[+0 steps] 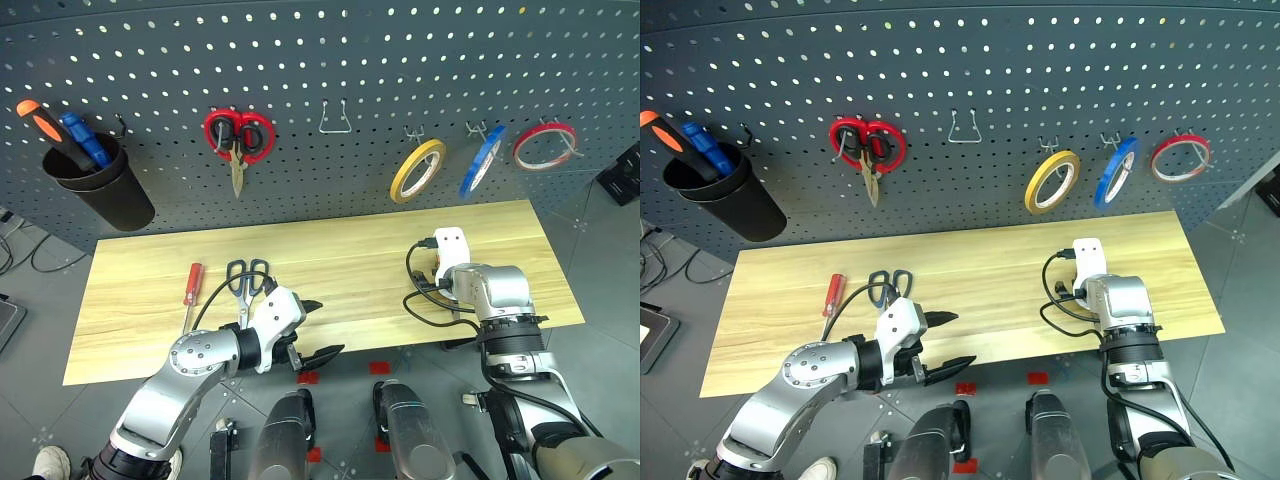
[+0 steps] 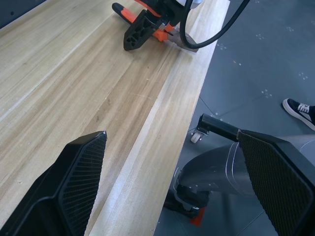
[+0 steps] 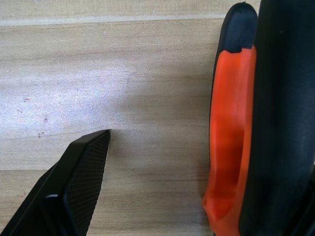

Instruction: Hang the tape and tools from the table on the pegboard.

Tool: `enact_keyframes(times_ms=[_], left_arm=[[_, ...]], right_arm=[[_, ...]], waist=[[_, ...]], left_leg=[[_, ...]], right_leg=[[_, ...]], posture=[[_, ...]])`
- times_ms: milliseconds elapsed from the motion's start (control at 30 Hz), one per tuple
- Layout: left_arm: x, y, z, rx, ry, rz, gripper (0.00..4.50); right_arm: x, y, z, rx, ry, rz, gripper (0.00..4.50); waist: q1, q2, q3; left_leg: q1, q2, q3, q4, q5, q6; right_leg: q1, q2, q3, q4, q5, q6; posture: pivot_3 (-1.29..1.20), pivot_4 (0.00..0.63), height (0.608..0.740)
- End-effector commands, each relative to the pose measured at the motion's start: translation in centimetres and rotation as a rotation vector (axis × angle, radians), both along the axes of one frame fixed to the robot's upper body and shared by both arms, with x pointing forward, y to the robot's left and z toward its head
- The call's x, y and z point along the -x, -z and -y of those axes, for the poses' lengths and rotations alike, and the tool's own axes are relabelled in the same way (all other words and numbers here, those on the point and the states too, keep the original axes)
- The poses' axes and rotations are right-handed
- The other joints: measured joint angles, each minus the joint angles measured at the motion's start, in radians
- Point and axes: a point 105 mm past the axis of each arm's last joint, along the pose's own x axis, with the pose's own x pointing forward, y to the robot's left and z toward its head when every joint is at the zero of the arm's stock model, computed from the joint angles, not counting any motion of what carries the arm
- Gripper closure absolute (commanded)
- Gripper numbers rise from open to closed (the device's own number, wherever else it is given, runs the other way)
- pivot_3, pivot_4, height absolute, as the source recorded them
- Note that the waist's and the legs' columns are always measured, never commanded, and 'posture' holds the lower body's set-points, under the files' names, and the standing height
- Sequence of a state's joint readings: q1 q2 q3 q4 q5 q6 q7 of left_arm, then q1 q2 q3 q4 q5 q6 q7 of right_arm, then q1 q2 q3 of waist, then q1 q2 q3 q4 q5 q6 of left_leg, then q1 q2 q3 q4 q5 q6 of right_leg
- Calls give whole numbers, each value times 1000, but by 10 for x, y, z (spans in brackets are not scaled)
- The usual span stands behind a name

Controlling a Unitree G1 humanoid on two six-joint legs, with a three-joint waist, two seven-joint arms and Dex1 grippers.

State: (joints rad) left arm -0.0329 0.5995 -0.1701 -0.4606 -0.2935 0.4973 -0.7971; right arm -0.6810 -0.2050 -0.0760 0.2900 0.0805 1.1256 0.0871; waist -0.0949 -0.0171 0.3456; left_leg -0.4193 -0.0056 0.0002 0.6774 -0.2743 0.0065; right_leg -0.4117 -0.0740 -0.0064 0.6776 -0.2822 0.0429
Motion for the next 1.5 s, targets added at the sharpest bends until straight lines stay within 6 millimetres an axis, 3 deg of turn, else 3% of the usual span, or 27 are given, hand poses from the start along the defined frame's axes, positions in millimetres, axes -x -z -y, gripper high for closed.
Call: enact_keyframes(times_ms=[33, 300, 567, 733, 967, 1200, 1500], left_arm=[[1, -8, 3, 18, 20, 29, 0], [-5, -7, 7, 30, 21, 41, 0], [-10, -6, 10, 41, 19, 54, 0], [-10, -6, 8, 40, 18, 56, 0], [-4, -3, 5, 32, 26, 34, 0], [-3, -3, 1, 18, 27, 29, 0], [-2, -5, -2, 11, 25, 28, 0]], right_arm=[[-1, -13, -1, 15, -21, 34, 29], [7, -40, -20, 27, -105, 76, 29], [6, -55, -22, 11, -101, 92, 29], [8, -46, -18, 5, -63, 50, 29], [13, -37, -29, -32, -69, 6, 29], [5, -20, -24, 32, -125, 20, 29], [-1, -19, -23, 39, -155, 31, 29]], waist=[[0, 0, 0], [-4, 1, 0], [-5, 1, 0], [-5, 1, 0], [-10, 1, 0], [-11, 1, 1], [-12, 1, 5]], left_leg=[[0, 0, 0, 0, 0, 0], [-10, 0, 0, 0, 0, -1], [-11, 0, -1, 1, 0, -1], [-11, 0, -1, 1, 0, -1], [-11, 0, -1, 1, 0, -1], [-11, 0, -1, 1, 0, -1], [-11, 0, -1, 0, 0, -1]], right_leg=[[0, 0, 0, 0, 0, 0], [-10, 0, -1, 2, 0, 0], [-10, 0, -1, 1, 0, 0], [-11, 0, -1, 1, 0, 0], [-11, 0, -1, 1, 0, 0], [-11, 0, -1, 1, 0, 0], [-11, 0, -1, 1, 0, 0]], posture=[[-129, 392, 740], [-165, 374, 740], [-171, 367, 740], [-166, 366, 740], [-165, 373, 740], [-146, 388, 740], [-144, 394, 740]])
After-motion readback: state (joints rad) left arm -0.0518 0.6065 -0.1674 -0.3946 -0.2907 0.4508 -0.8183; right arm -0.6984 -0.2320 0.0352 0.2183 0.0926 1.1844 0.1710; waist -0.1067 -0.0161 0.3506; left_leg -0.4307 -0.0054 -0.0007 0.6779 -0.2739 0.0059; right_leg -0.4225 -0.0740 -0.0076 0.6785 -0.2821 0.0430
